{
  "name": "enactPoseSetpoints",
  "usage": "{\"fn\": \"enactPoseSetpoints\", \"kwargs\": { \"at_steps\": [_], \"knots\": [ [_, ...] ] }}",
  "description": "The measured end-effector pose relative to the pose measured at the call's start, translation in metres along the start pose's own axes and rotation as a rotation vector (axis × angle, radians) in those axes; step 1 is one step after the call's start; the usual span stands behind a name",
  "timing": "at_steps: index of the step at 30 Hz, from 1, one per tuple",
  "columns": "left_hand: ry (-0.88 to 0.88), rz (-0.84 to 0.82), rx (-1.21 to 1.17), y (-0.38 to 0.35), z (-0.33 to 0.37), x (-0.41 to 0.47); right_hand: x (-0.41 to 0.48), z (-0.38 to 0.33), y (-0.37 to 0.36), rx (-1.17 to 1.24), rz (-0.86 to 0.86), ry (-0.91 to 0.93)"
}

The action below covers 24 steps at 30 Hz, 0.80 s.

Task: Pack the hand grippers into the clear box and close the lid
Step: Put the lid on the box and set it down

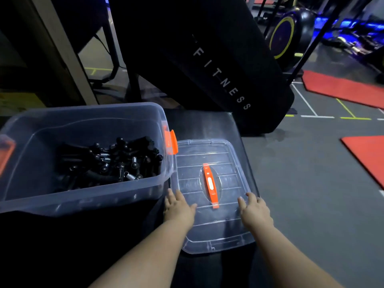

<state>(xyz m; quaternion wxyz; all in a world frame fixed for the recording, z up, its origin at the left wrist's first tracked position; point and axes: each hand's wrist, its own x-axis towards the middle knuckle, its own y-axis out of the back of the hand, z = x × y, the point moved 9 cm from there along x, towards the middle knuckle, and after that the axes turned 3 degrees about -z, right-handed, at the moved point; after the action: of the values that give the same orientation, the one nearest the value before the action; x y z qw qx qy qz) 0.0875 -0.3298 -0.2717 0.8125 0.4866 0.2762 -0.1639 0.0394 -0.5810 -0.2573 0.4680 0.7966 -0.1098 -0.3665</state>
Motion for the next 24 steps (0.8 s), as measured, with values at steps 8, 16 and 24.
{"fn": "enactPoseSetpoints", "kwargs": {
  "at_steps": [8,16,24],
  "knots": [
    [0.120,0.020,-0.086,-0.013,-0.005,0.020,0.020,0.023,-0.027,0.009,-0.058,-0.030],
    [0.050,0.054,-0.112,-0.015,0.036,0.012,0.022,0.065,-0.007,0.064,0.014,-0.200],
    [-0.114,0.058,-0.144,-0.001,0.090,-0.004,0.009,0.096,0.046,0.084,0.098,-0.231]
  ]
}}
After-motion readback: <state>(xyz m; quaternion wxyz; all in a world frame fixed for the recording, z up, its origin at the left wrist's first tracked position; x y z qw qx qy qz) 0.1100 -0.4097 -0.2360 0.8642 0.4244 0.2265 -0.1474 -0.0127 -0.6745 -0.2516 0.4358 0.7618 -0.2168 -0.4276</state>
